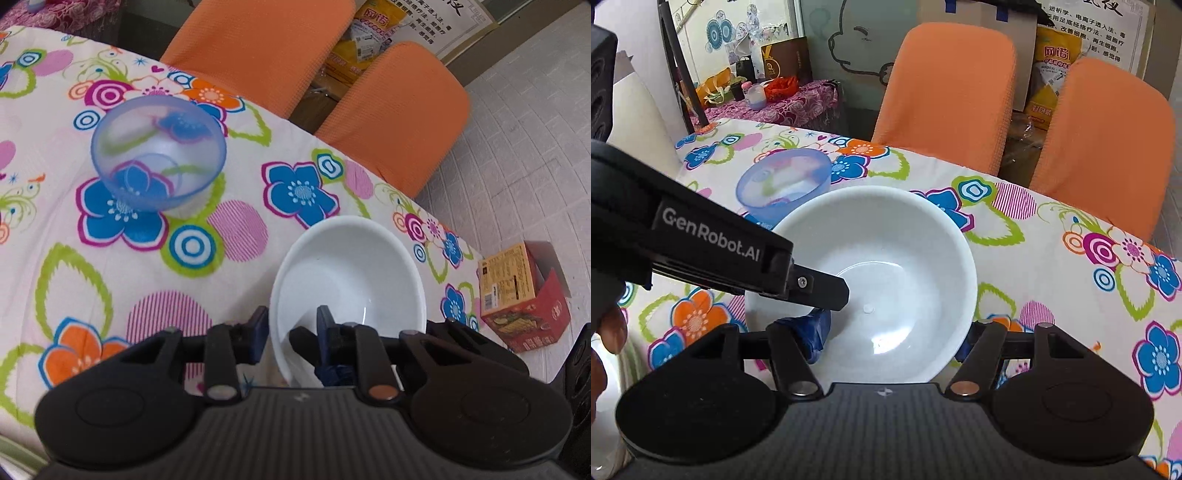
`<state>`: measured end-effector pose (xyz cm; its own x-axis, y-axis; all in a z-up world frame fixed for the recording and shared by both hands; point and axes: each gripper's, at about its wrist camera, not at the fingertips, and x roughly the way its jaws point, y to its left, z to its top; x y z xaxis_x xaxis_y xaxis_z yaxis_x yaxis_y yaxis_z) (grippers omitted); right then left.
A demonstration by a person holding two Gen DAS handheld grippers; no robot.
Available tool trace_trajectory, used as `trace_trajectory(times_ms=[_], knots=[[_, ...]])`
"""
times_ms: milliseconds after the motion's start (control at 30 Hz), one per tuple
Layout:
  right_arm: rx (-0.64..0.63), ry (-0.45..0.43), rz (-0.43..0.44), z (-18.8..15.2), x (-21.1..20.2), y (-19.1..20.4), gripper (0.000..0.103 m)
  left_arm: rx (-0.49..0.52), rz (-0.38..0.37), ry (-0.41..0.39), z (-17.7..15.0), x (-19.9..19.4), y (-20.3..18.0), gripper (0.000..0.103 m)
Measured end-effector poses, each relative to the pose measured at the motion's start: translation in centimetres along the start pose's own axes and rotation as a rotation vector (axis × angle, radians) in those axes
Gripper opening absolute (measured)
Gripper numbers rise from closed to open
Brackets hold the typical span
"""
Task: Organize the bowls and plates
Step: 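Carry the white bowl into the steel bowl and open the left gripper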
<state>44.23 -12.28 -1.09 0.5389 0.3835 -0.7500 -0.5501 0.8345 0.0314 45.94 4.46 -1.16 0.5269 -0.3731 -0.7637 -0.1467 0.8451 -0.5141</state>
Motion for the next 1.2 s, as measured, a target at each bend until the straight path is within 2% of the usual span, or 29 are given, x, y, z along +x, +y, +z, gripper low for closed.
trace_trajectory(times_ms=[300, 600, 800, 1000, 1033, 1100, 1133, 1167, 1200], knots=[[-0.018, -0.013, -0.026, -5.5, -7.9, 3.8, 0.053, 0.065, -0.073, 0.014, -8.5, -6.8, -1.7, 0.018], [0.022, 0.006, -0.051, -12.5, -12.2, 7.2, 0.053, 0.149, -0.079, 0.076, -16.5, -9.1, -2.1, 0.018], [0.059, 0.034, -0.033, -15.3, -12.2, 7.7, 0.053, 0.168, -0.061, 0.115, -19.2, -8.7, -1.4, 0.018], [0.074, 0.033, -0.023, -16.4, -12.1, 7.7, 0.053, 0.191, -0.053, 0.116, -19.5, -7.9, -1.4, 0.020], [0.072, 0.029, -0.031, -16.4, -12.2, 7.8, 0.052, 0.201, -0.053, 0.111, -19.5, -7.8, -1.4, 0.023], [0.067, 0.020, -0.039, -16.5, -12.4, 7.9, 0.051, 0.210, -0.046, 0.081, -19.4, -8.1, -1.3, 0.040], [0.063, 0.014, -0.043, -16.6, -12.5, 7.9, 0.052, 0.210, -0.061, 0.071, -19.3, -8.2, -1.3, 0.055], [0.064, 0.009, -0.046, -16.6, -12.7, 7.9, 0.052, 0.205, -0.081, 0.077, -19.1, -8.3, -1.2, 0.061], [0.069, 0.006, -0.046, -16.7, -12.8, 7.8, 0.052, 0.199, -0.086, 0.076, -18.9, -8.5, -1.2, 0.061]])
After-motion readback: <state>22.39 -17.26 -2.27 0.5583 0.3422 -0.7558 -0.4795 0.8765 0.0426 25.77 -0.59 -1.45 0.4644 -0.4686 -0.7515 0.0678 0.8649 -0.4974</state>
